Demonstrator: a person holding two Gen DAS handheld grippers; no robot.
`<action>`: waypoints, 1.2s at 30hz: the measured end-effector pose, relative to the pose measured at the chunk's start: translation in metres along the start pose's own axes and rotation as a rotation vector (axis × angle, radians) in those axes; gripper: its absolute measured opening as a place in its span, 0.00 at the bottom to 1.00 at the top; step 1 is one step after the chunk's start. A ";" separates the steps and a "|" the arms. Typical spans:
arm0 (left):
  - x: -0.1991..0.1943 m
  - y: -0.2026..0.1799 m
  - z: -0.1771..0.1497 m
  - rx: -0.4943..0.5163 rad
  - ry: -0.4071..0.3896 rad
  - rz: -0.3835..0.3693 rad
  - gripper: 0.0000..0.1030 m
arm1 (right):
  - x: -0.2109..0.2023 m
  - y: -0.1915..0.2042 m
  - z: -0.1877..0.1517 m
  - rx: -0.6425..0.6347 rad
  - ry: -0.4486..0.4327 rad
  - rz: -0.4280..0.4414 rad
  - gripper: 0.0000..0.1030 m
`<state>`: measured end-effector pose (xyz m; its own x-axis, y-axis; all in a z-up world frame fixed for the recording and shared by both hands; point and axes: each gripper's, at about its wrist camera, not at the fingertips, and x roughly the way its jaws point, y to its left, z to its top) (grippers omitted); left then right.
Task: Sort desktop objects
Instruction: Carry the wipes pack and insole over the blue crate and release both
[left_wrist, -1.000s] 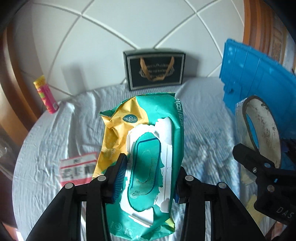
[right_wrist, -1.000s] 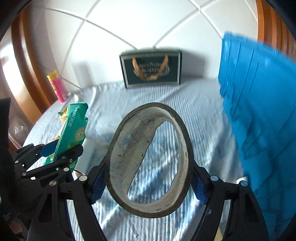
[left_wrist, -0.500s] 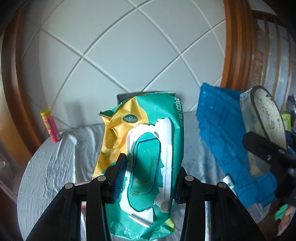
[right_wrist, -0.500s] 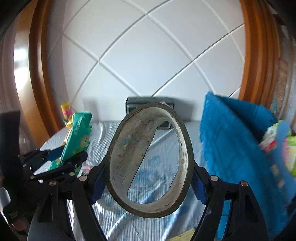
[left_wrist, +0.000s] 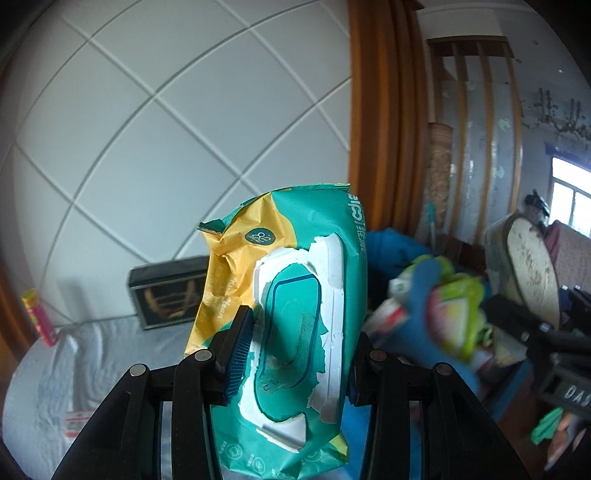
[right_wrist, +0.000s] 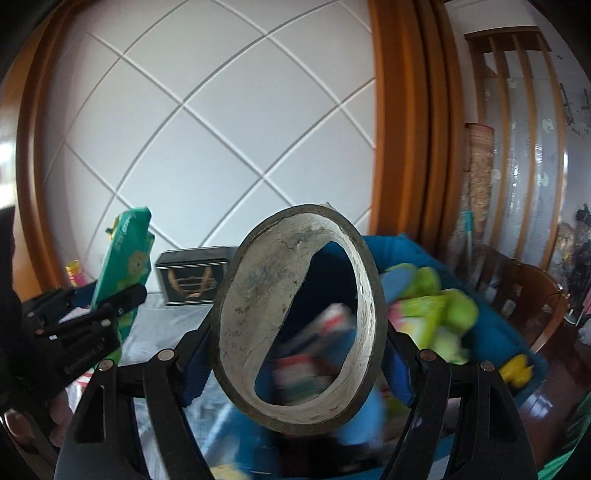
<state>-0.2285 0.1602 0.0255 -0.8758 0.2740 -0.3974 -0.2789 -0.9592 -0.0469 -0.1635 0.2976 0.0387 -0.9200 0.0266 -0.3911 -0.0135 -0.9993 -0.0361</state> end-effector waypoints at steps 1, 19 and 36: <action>0.006 -0.021 0.003 0.001 0.006 -0.012 0.40 | -0.001 -0.023 -0.001 -0.006 0.008 -0.005 0.74; 0.119 -0.184 -0.051 0.069 0.314 0.047 0.40 | 0.092 -0.203 -0.083 0.011 0.311 0.128 0.74; 0.108 -0.178 -0.044 0.011 0.276 0.047 0.83 | 0.097 -0.208 -0.086 -0.009 0.317 0.133 0.94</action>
<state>-0.2564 0.3576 -0.0491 -0.7476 0.1981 -0.6339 -0.2458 -0.9692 -0.0131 -0.2166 0.5110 -0.0708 -0.7458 -0.0946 -0.6595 0.1030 -0.9943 0.0262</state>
